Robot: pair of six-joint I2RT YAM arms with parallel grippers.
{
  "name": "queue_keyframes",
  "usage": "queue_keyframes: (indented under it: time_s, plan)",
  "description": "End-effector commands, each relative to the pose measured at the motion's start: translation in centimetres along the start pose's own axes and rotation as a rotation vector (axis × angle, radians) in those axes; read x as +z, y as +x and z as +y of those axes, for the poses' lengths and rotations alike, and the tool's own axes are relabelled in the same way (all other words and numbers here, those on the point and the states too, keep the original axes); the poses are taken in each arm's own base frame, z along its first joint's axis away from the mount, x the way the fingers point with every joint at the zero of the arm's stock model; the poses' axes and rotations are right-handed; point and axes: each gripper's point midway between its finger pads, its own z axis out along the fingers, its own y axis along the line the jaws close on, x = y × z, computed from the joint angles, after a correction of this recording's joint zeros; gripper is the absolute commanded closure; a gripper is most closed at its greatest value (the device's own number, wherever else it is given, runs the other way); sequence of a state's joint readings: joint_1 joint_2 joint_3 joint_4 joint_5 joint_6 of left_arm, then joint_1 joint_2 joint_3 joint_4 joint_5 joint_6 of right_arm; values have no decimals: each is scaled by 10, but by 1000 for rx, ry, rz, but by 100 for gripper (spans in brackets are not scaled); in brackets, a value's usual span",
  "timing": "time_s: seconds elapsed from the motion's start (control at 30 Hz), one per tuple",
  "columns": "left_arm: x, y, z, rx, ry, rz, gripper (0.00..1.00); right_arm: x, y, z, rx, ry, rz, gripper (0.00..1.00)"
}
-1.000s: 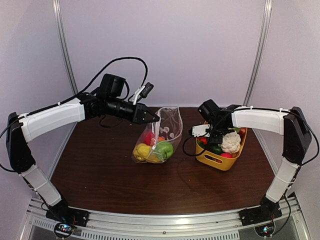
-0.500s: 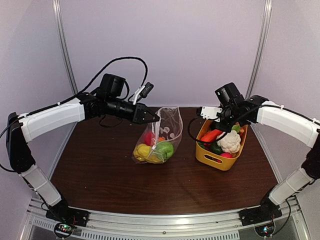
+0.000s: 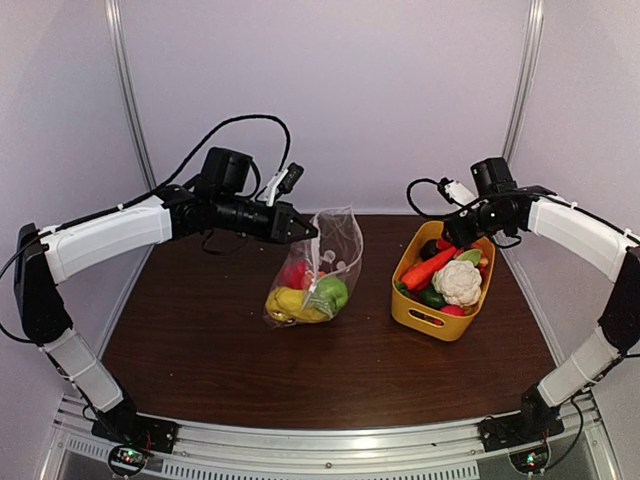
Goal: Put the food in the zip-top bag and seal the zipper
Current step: Pick up the fake vegetable from the bin.
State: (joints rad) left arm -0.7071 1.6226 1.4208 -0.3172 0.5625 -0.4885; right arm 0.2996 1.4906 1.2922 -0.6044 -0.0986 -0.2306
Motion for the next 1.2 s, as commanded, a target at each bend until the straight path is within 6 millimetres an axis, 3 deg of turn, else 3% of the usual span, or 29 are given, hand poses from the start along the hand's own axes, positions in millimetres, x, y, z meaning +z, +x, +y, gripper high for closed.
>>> queue_keyframes:
  time_s: [0.0,0.13,0.27,0.37,0.6,0.87,0.97,1.17]
  plan:
    - [9,-14,9,-44,-41,-46,100,13,12,29,205,-234,-10,49]
    - [14,-10,15,-69,-85,-24,100,17,19,33,261,-267,-15,46]
    - [15,-10,20,-91,-120,-29,100,17,24,16,325,-206,-32,39]
    - [16,-11,21,-110,-127,-33,100,19,32,15,355,-231,-7,36]
    - [23,-9,24,-109,-144,3,100,5,41,28,147,-309,63,34]
    - [27,-13,23,-106,-143,9,100,-23,61,8,-68,-173,113,30]
    - [28,-14,19,-100,-136,15,100,-23,76,6,-97,-145,148,25]
    - [29,-18,13,-91,-121,10,100,-8,101,3,-99,-103,205,24]
